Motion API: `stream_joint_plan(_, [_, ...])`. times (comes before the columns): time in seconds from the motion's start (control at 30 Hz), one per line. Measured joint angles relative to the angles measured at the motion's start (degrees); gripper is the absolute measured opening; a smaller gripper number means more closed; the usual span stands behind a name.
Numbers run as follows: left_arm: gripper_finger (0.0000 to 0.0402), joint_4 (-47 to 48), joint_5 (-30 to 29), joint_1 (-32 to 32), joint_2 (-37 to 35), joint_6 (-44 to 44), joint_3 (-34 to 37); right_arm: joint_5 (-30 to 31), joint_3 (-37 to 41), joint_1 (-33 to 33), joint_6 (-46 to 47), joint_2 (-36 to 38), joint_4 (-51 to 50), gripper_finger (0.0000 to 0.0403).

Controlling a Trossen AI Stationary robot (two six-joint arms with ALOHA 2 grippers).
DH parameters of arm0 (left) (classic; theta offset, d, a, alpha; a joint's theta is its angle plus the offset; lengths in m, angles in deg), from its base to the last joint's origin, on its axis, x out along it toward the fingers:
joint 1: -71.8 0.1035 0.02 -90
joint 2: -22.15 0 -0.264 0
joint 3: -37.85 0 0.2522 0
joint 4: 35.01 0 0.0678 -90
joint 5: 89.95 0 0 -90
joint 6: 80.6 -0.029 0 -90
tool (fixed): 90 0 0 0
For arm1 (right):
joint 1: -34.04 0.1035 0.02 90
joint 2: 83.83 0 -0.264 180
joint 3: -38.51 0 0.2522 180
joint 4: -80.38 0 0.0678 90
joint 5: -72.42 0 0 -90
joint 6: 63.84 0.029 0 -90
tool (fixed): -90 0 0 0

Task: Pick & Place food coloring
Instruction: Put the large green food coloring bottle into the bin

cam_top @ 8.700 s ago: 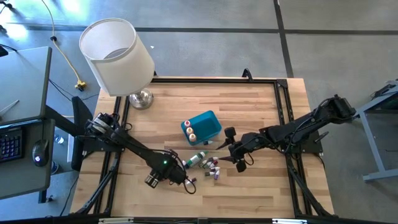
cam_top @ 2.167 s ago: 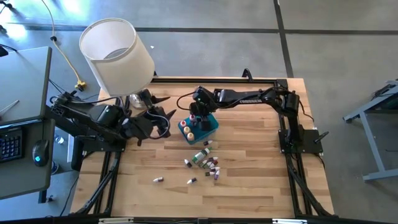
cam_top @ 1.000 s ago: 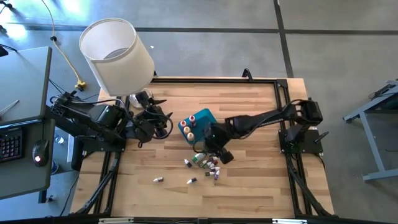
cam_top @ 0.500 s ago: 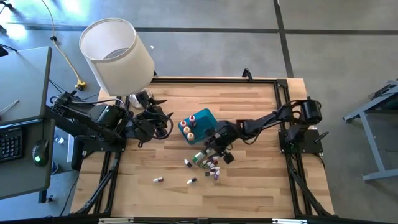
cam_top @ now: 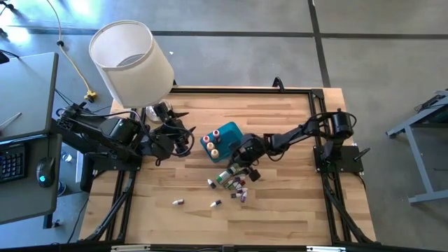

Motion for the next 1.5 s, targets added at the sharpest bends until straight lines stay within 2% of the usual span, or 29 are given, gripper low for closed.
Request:
stream_joint_plan(0.3, [0.0243, -0.14, -0.17, 0.02, 0.0, 0.0, 0.01, 1.23, -0.11, 0.0, -2.89, -2.0, 0.25, 0.0201])
stream_joint_plan(0.7, [0.0243, -0.46, -0.19, 0.01, 0.0, 0.15, 0.02, 2.77, -0.03, 0.53, -2.18, -2.14, -1.43, 0.0199])
stream_joint_plan(1.0, [0.0243, -0.31, -0.03, 0.0, 0.0, 0.06, 0.02, 13.06, 0.28, 4.53, -3.73, 2.12, -7.49, 0.0199])
stream_joint_plan(1.13, [0.0243, 0.15, 0.02, -0.01, 0.0, -0.02, 0.02, 19.86, 0.26, 6.74, -4.73, 3.3, -7.99, 0.0199])
stream_joint_plan(1.2, [0.0243, 0.28, 0.03, 0.02, 0.0, -0.02, 0.04, 21.14, 0.26, 7.32, -5.62, 3.3, -7.96, 0.0199])
stream_joint_plan(1.5, [0.0243, -0.07, 0.04, 0.0, 0.0, -0.02, 0.07, 17.84, 0.24, 7.56, -4.97, 3.09, -7.73, 0.0199])
